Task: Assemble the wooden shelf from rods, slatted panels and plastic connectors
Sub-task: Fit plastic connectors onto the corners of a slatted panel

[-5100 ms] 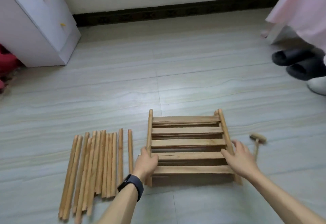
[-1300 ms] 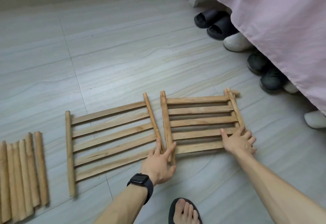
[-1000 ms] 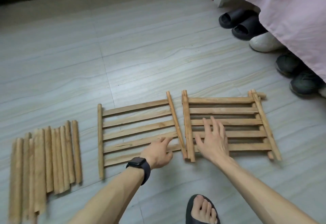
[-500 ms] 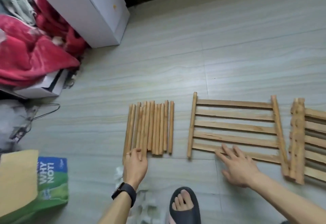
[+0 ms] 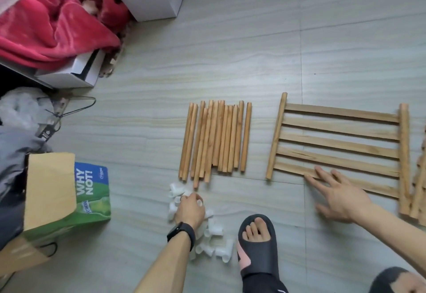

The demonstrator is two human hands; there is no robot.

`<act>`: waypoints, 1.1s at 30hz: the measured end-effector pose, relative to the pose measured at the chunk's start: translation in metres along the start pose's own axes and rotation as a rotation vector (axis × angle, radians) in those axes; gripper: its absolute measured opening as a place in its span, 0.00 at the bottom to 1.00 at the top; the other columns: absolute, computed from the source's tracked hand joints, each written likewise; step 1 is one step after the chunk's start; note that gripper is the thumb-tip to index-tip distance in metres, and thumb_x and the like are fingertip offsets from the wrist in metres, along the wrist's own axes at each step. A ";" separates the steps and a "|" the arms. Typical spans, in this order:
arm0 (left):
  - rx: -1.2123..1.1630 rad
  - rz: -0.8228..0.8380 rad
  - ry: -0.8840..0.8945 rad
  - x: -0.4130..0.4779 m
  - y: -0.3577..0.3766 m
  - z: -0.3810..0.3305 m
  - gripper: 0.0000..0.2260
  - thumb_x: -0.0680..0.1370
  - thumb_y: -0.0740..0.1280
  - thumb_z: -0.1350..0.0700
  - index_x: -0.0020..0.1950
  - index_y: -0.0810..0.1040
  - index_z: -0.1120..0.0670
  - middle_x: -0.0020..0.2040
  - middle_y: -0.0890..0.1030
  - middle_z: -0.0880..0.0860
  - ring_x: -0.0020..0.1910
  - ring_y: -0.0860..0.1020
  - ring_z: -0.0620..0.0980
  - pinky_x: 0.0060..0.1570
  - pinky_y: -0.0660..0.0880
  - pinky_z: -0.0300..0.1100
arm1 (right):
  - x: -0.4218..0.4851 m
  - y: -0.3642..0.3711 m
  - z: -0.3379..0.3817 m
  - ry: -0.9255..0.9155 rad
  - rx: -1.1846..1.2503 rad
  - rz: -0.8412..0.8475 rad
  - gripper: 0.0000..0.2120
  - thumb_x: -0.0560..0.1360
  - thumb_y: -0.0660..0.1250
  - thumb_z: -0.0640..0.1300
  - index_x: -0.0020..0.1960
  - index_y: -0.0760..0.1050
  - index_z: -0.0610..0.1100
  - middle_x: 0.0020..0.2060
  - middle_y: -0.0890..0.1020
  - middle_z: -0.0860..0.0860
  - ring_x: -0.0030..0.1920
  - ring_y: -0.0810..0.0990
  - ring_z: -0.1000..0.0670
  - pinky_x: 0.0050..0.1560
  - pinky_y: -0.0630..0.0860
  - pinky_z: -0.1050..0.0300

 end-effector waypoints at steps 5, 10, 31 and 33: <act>0.080 0.032 0.112 0.005 -0.005 -0.005 0.08 0.80 0.60 0.57 0.54 0.79 0.52 0.54 0.83 0.54 0.53 0.80 0.56 0.51 0.79 0.49 | -0.004 -0.006 0.002 -0.005 0.029 0.019 0.41 0.78 0.57 0.63 0.80 0.34 0.61 0.82 0.37 0.53 0.82 0.45 0.42 0.78 0.60 0.46; -0.059 -0.063 0.200 -0.001 -0.030 -0.036 0.14 0.83 0.61 0.47 0.62 0.77 0.53 0.55 0.83 0.56 0.54 0.80 0.57 0.46 0.73 0.44 | -0.007 -0.004 0.007 -0.009 0.077 0.005 0.39 0.78 0.55 0.65 0.82 0.39 0.59 0.83 0.43 0.53 0.80 0.53 0.40 0.77 0.61 0.47; -1.104 0.665 0.413 -0.044 0.029 -0.284 0.08 0.79 0.72 0.46 0.46 0.88 0.49 0.40 0.82 0.46 0.36 0.78 0.44 0.44 0.79 0.39 | -0.013 -0.063 -0.018 0.025 1.650 -0.418 0.05 0.79 0.71 0.47 0.53 0.85 0.50 0.46 0.88 0.50 0.45 0.87 0.49 0.47 0.83 0.58; -1.138 0.697 0.383 -0.040 0.034 -0.284 0.06 0.78 0.73 0.49 0.48 0.87 0.49 0.46 0.86 0.46 0.40 0.83 0.46 0.46 0.80 0.39 | -0.008 -0.059 -0.026 0.089 1.652 -0.463 0.03 0.78 0.73 0.43 0.50 0.85 0.48 0.43 0.88 0.48 0.44 0.87 0.49 0.46 0.83 0.59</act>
Point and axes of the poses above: each hand's wrist, its own x-axis towards the middle knuckle, its own y-axis out of the palm, z = x × y, the point moved 3 cm from there along x, towards the middle knuckle
